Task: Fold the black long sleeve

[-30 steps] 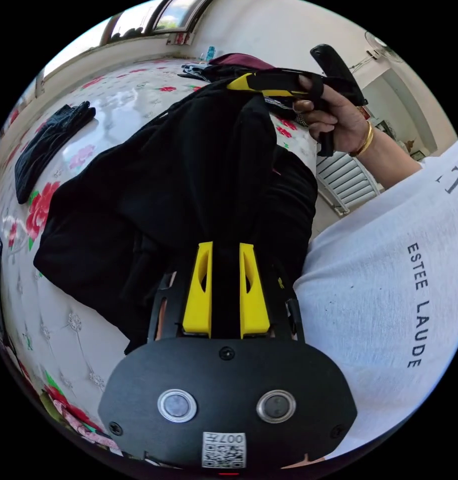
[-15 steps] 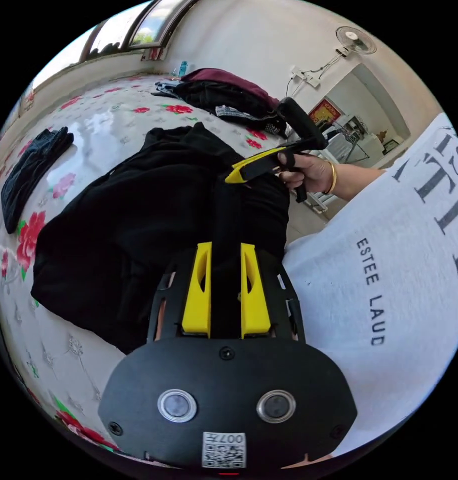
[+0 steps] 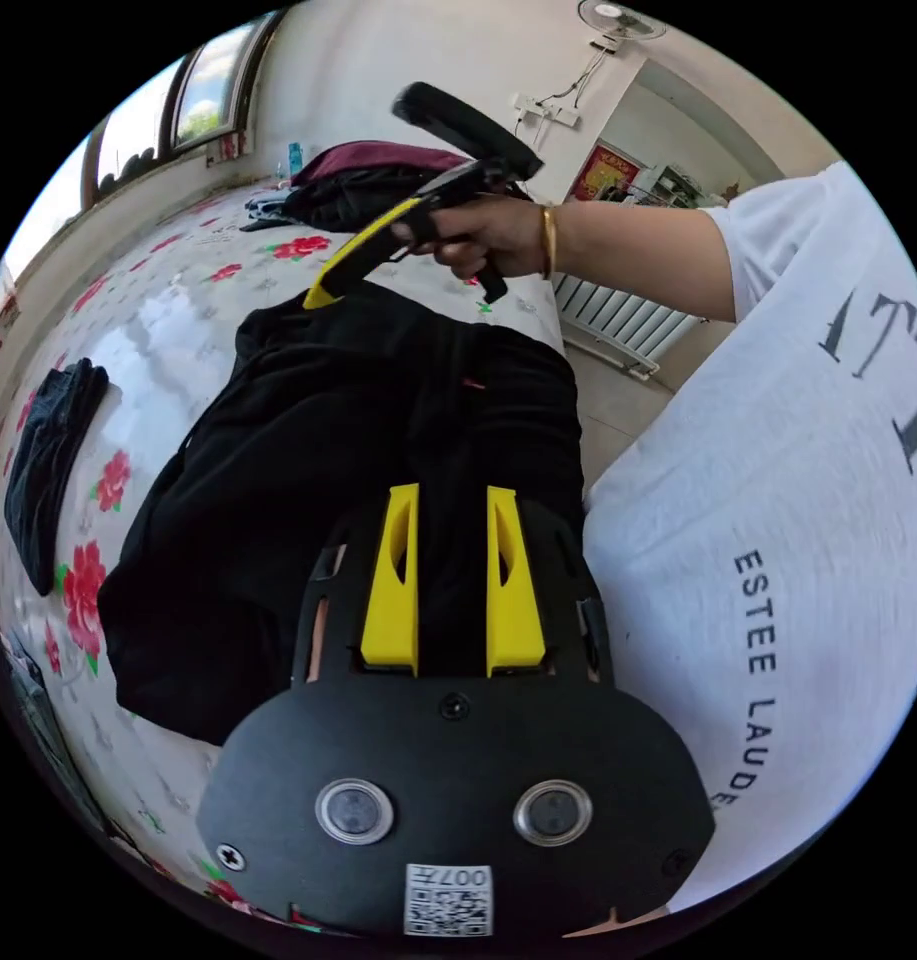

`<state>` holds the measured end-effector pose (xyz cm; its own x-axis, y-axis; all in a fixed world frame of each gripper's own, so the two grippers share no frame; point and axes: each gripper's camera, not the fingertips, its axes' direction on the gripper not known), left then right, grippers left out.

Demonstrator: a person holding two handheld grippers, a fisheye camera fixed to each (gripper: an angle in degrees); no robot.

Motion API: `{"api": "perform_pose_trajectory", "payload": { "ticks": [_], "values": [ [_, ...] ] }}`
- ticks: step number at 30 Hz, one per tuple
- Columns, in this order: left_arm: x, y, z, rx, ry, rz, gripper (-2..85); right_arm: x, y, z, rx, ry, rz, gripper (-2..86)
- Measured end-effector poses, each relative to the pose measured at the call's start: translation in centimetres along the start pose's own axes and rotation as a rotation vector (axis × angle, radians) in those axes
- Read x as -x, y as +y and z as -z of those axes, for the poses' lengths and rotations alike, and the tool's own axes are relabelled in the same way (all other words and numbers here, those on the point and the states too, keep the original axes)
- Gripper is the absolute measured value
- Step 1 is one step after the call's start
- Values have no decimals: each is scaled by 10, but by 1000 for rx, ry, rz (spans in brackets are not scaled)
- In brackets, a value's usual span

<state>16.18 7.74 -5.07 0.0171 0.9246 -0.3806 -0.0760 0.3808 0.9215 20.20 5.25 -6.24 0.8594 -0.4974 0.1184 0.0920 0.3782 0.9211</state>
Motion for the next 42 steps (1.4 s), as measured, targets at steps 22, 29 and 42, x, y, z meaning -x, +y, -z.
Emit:
{"api": "perform_pose_trajectory", "payload": {
  "ticks": [22,29,42],
  "values": [
    [-27,-24,-80,159,-37,-108,115,151,-122,-45,108,574,550,-2],
    [-11,-20,-62,61,37,30,85,90,-102,-38,74,325,219,-2],
    [-9,-30,-14,-49,68,86,29,3,-17,31,-202,-61,-63,7]
  ]
}}
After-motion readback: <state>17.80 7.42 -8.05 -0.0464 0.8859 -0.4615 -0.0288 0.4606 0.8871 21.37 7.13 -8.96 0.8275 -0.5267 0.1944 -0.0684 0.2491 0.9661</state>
